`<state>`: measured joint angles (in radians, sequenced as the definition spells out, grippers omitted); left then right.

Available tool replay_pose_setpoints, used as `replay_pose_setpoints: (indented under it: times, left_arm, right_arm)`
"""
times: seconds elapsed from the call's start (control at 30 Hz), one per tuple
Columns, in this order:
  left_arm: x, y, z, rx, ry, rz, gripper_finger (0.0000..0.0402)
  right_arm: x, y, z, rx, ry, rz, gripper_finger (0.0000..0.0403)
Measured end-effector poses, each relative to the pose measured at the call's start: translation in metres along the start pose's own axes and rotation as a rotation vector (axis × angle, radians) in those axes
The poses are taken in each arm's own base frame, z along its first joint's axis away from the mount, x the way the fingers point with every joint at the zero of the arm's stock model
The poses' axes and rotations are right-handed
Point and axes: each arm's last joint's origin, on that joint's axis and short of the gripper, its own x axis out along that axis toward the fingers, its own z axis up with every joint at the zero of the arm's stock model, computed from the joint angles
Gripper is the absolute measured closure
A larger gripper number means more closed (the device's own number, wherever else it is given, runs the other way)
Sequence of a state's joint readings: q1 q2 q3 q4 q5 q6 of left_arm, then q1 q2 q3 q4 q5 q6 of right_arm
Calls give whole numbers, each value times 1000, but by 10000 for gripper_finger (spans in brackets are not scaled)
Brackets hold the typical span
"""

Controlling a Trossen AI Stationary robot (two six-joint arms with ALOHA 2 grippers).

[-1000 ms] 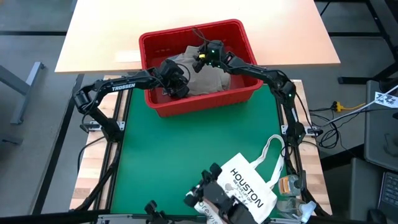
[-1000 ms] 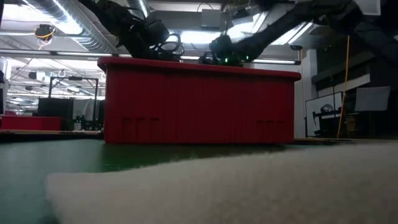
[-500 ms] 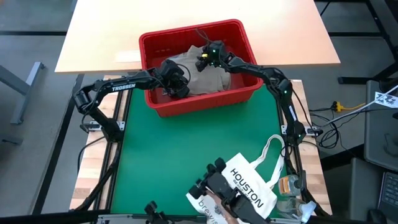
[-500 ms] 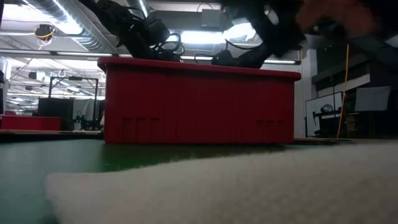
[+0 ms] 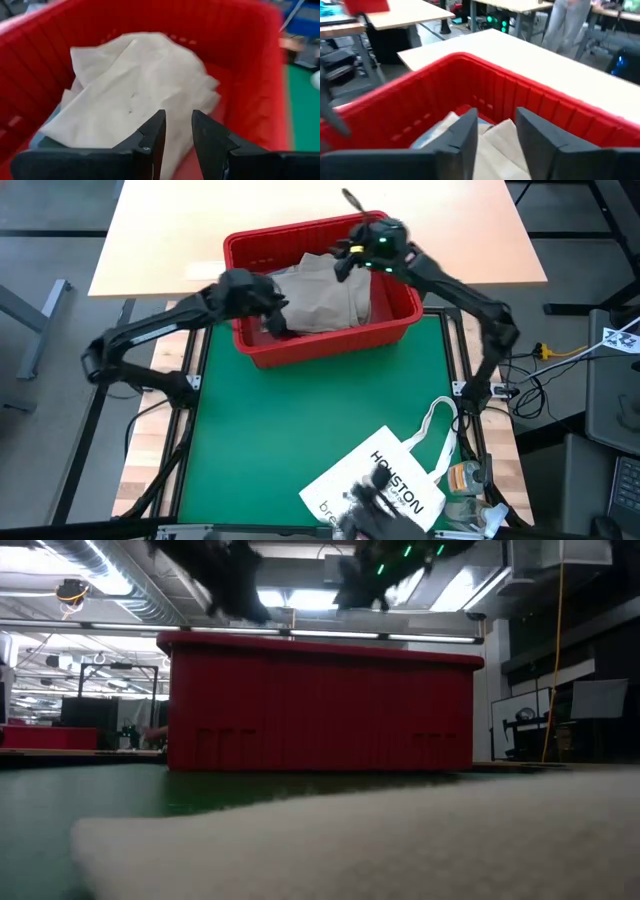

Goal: Fold Laundry from Bin
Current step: Return to Home Position

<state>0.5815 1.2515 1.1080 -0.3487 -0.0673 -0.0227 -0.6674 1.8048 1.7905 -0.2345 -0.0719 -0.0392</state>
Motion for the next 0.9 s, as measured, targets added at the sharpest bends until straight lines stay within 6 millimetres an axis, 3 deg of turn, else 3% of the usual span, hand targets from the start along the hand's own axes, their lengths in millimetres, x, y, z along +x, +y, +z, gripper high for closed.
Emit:
replay_pose_setpoints:
  times: [0.27,0.47,0.63,0.9]
  left_arm:
    - [-101,-16,0,43,-114,-112,385]
    - [-162,-21,-15,50,-173,-245,395]
    - [-179,-27,-41,49,-211,-380,399]
    - [-166,-29,-102,7,-393,-480,395]
  right_arm:
    - [-121,35,52,-42,-32,96,390]
    - [-202,65,57,-70,-8,263,375]
    - [-252,88,27,-87,-34,402,392]
    - [-301,81,-75,126,-129,409,387]
